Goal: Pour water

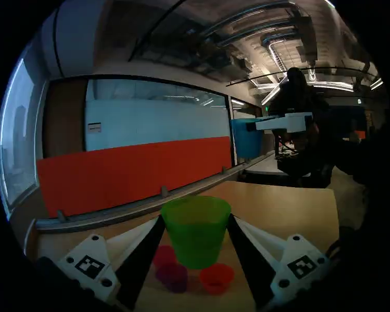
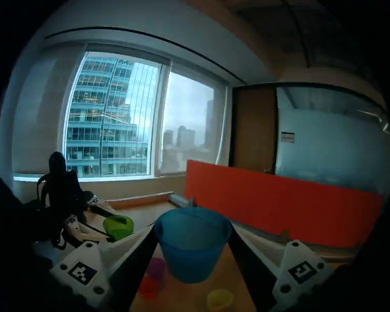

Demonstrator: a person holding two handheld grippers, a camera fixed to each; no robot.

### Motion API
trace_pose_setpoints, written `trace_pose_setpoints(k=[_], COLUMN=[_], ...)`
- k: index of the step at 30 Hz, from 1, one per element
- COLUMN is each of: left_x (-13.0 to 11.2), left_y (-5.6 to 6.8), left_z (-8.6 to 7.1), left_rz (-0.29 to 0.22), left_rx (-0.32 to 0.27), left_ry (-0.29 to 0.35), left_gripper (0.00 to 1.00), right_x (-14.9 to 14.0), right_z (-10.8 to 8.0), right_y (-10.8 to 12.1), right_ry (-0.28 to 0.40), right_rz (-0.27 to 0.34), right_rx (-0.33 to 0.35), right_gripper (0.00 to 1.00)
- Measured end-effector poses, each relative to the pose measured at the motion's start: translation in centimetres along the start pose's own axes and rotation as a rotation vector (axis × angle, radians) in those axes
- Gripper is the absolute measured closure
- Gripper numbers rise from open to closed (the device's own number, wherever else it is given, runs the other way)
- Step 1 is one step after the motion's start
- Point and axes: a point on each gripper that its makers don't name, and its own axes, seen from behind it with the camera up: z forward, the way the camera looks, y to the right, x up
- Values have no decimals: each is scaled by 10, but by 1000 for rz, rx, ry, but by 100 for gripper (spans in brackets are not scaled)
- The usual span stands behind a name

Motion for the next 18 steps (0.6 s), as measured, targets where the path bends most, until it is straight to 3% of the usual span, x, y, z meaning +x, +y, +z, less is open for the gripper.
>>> trace_pose_setpoints(k=[18], left_x=[-17], left_y=[-8], left_z=[-10], left_rz=[4], left_rx=[17], left_ry=[-53], left_gripper=[14], right_x=[-29], right_z=[-14], right_y=[11], right_ry=[-45], right_rz=[-3], right_rx=[-15], right_gripper=[6])
